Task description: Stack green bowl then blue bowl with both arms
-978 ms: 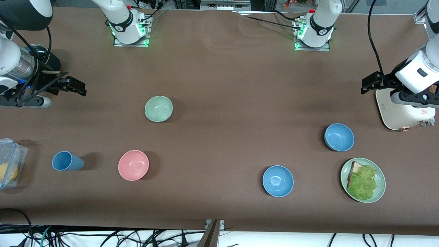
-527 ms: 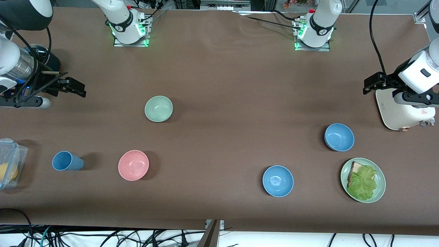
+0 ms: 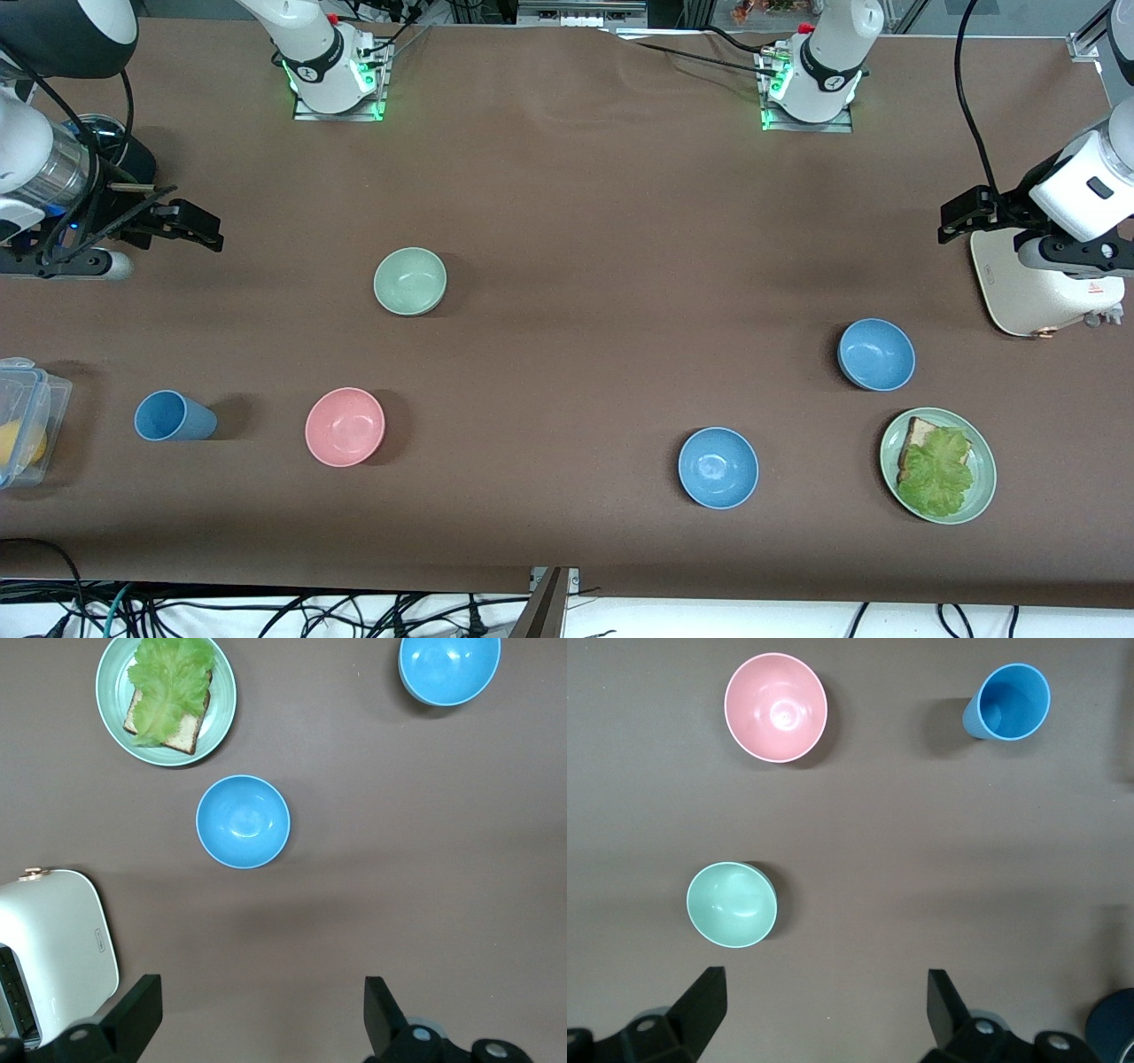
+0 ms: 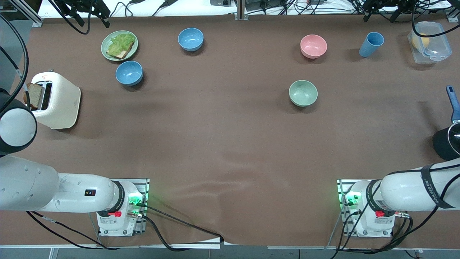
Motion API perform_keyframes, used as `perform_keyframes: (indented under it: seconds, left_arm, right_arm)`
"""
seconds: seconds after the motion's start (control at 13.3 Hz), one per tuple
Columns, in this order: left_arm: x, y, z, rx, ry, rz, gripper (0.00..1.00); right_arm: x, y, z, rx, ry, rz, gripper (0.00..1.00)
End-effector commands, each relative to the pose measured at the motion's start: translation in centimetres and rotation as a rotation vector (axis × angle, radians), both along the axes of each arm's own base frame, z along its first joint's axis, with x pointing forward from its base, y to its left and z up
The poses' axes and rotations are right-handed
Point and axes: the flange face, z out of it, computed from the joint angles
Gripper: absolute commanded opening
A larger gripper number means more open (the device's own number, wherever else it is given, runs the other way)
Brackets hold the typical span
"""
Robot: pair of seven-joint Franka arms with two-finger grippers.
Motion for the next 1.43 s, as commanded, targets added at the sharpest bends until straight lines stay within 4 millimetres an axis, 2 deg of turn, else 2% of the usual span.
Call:
perform_keyframes:
  seconds: [0.0, 1.35]
  left_arm:
    - [-0.54, 0.03, 0.83, 0.029, 0.000, -0.015, 1.00]
    - [-0.52, -0.21, 0.74, 0.030, 0.003, -0.020, 1.00]
  right_arm:
    - [-0.42, 0.01, 0.56, -0.001, -0.007, -0.008, 1.00]
    - [-0.21, 0.40, 0.89, -0.005, -0.028, 0.001, 1.00]
